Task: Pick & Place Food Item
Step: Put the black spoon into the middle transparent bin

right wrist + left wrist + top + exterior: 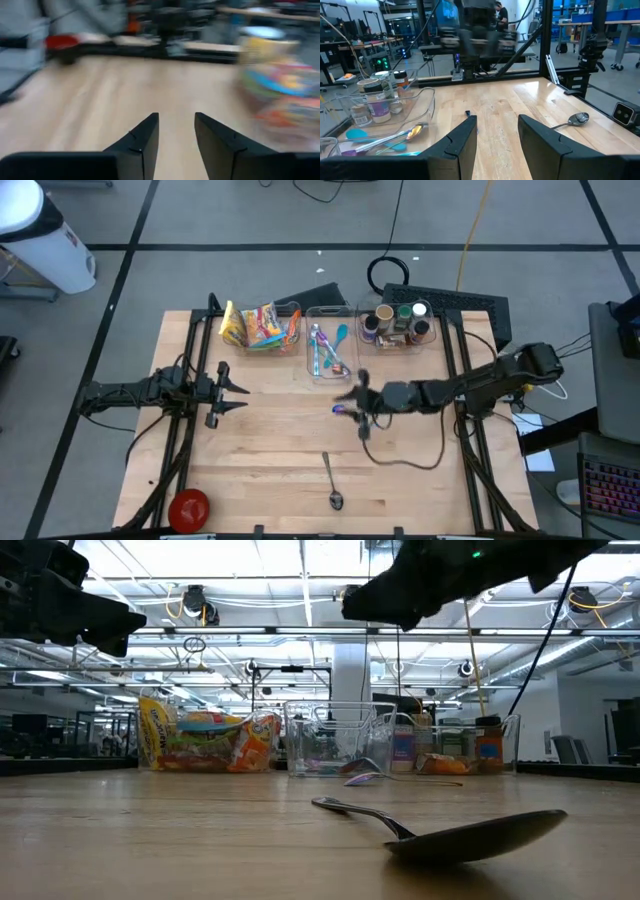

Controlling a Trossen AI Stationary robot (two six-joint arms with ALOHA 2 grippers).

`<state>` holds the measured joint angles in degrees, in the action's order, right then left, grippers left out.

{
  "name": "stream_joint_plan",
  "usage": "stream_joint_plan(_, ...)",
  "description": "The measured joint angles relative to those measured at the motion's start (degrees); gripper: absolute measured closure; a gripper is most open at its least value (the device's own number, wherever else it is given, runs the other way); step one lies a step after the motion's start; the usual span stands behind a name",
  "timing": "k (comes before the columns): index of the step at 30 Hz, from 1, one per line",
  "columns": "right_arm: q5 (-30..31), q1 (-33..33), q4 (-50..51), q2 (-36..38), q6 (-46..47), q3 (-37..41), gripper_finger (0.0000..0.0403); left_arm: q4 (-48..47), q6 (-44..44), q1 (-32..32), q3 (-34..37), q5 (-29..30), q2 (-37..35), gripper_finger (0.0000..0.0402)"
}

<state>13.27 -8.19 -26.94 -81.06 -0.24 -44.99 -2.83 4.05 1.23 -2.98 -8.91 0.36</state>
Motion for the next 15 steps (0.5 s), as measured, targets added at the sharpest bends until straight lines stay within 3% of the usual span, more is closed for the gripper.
stream_joint_plan(5, -5.4, -3.6, 1.1, -3.0, -0.6, -1.4, 0.0251, 0.0, 0.0, 0.0, 0.0, 0.0, 0.0, 0.0249)
stream_joint_plan(11, -12.2, -6.3, 10.2, -7.2, 1.2, -6.6, 0.0206, 0.0, 0.0, 0.0, 0.0, 0.0, 0.0, 0.0249)
stream_joint_plan(15, -13.7, -6.6, 10.4, -11.6, 1.7, -10.4, 0.0191, 0.0, 0.0, 0.0, 0.0, 0.0, 0.0, 0.0249)
